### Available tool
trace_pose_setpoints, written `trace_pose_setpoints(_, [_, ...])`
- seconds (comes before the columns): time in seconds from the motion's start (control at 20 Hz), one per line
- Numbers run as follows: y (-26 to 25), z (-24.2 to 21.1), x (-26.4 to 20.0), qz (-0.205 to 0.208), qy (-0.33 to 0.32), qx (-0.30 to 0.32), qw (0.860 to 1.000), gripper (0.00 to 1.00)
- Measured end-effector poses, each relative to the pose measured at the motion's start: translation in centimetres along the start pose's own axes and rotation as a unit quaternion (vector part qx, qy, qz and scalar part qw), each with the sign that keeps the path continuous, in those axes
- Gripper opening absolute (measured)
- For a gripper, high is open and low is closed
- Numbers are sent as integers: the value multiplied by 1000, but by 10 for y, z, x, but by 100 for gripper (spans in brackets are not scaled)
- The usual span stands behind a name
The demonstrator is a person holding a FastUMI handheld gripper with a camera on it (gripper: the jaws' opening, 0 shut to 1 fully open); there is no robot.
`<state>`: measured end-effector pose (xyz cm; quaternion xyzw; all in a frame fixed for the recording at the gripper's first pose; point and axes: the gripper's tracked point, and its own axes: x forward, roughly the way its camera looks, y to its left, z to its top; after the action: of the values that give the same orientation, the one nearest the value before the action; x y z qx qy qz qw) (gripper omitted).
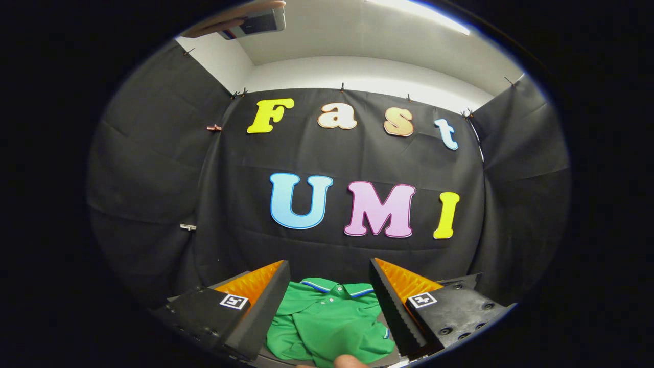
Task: Put the clothes into the washing machine and then close the washing machine lid.
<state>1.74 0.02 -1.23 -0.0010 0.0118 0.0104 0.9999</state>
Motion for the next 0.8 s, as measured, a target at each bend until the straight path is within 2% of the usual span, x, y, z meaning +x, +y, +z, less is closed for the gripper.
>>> trace_pose_setpoints(0.3, [5, -5, 9, 7, 21, -2, 1000, 97])
trace_pose_setpoints(0.65, [17, -50, 40, 25, 110, -15, 994, 97])
trace_pose_setpoints(0.8, [24, -83, 69, 37, 182, -9, 982, 97])
